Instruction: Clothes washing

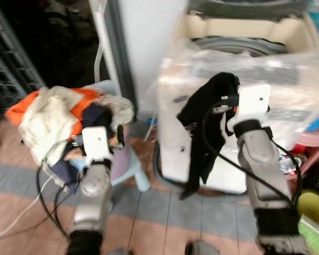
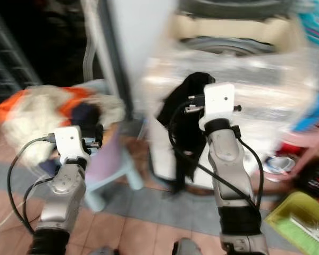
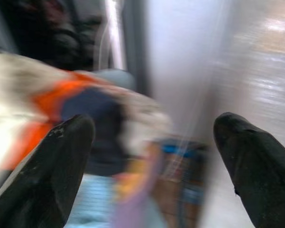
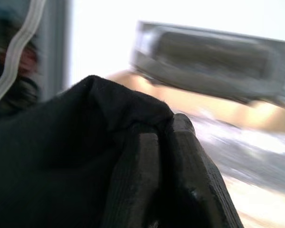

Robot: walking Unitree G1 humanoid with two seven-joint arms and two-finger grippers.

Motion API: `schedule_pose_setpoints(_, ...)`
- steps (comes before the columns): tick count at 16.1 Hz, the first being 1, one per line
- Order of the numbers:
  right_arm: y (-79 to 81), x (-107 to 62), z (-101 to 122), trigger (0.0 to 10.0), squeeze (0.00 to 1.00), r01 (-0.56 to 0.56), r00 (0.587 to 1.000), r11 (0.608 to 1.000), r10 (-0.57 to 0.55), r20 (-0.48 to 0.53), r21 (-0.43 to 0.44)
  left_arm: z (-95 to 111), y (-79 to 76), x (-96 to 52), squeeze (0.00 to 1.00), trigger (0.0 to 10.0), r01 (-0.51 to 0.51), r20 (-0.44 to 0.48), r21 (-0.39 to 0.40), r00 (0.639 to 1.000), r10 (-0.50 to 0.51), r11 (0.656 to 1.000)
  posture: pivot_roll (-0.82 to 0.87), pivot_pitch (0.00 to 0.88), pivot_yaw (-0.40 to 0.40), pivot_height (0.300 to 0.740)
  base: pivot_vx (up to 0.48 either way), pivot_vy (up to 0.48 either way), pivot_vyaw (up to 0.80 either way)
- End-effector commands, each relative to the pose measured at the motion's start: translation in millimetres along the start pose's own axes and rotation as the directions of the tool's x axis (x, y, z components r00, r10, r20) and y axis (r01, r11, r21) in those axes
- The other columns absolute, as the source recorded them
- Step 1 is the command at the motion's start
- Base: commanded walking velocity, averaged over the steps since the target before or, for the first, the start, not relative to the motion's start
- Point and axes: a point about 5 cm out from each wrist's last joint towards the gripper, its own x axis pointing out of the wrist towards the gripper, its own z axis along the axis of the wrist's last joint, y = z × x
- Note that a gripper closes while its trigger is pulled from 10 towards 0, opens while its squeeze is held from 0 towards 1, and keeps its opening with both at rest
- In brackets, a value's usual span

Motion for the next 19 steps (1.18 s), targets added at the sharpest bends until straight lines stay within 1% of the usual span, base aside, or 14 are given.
schedule_pose_setpoints(1,2.2,0.4,3.9,10.0,0.00,0.002,1.000,1.000,-0.002,0.019,0.006,-0.5,-0.7,-0.7,0.00,10.0,0.007,-0.006,-0.007,1.000,-0.007,1.000,-0.09,0.000,0.095,0.740,0.000,0.000,-0.80)
schedule_pose_setpoints(5,0.5,4.8,11.0,10.0,0.00,-0.015,0.998,1.000,0.015,0.055,0.003,0.6,3.1,-1.0,0.00,10.0,0.014,0.004,-0.012,1.000,-0.014,1.000,-0.09,0.000,0.109,0.740,0.000,0.000,-0.80)
schedule_pose_setpoints(6,2.8,5.7,13.3,10.0,0.00,-0.058,0.996,0.998,0.058,0.071,-0.002,0.2,3.8,-2.8,0.00,10.0,0.019,0.008,-0.011,1.000,-0.019,1.000,-0.09,0.000,0.113,0.740,0.000,0.000,0.00)
schedule_pose_setpoints(8,5.9,4.0,12.3,10.0,0.00,-0.089,0.994,0.996,0.088,0.069,0.010,-0.8,6.0,-5.3,0.00,10.0,0.013,0.009,-0.006,1.000,-0.013,1.000,-0.09,0.000,0.115,0.740,0.120,0.000,0.00)
schedule_pose_setpoints(10,14.9,-3.2,6.3,10.0,0.00,-0.126,0.991,0.991,0.124,0.052,0.038,-5.6,14.1,-10.2,0.00,10.0,-0.009,-0.003,0.004,1.000,0.009,1.000,-0.09,0.000,0.120,0.740,0.384,0.000,0.00)
schedule_pose_setpoints(11,16.8,-4.3,5.3,10.0,0.00,-0.128,0.991,0.990,0.126,0.048,0.051,-8.7,16.5,-11.5,0.00,10.0,-0.013,-0.016,-0.005,1.000,0.013,1.000,-0.09,0.000,0.120,0.740,0.480,0.000,0.00)
schedule_pose_setpoints(13,19.0,-5.3,6.0,10.0,0.00,-0.134,0.990,0.990,0.132,0.057,0.046,-9.5,18.8,-11.7,0.00,10.0,-0.022,-0.022,-0.009,1.000,0.022,1.000,-0.09,0.000,0.128,0.740,0.472,0.000,0.00)
schedule_pose_setpoints(15,22.0,-4.2,9.0,10.0,0.00,-0.176,0.981,0.984,0.174,0.084,0.020,-7.3,17.8,-10.3,0.00,10.0,-0.014,-0.014,-0.004,1.000,0.014,1.000,-0.09,0.000,0.131,0.740,0.465,0.000,0.53)
schedule_pose_setpoints(16,23.2,-1.1,12.2,10.0,0.00,-0.201,0.975,0.980,0.200,0.101,-0.001,-6.2,15.9,-9.6,0.00,10.0,-0.005,-0.009,-0.006,1.000,0.005,1.000,-0.09,0.000,0.130,0.740,0.465,0.000,0.57)
schedule_pose_setpoints(17,23.0,2.1,15.2,10.0,0.00,-0.215,0.970,0.977,0.213,0.114,0.000,-5.5,15.1,-9.1,0.00,10.0,-0.004,-0.007,-0.010,1.000,0.004,1.000,-0.09,0.000,0.130,0.740,0.465,0.000,0.56)
schedule_pose_setpoints(19,23.7,12.1,26.8,10.0,0.00,-0.277,0.947,0.961,0.275,0.164,-0.011,-6.2,15.3,-8.8,0.00,10.0,-0.013,-0.014,-0.023,1.000,0.012,1.000,-0.09,0.000,0.131,0.740,0.454,0.000,0.53)
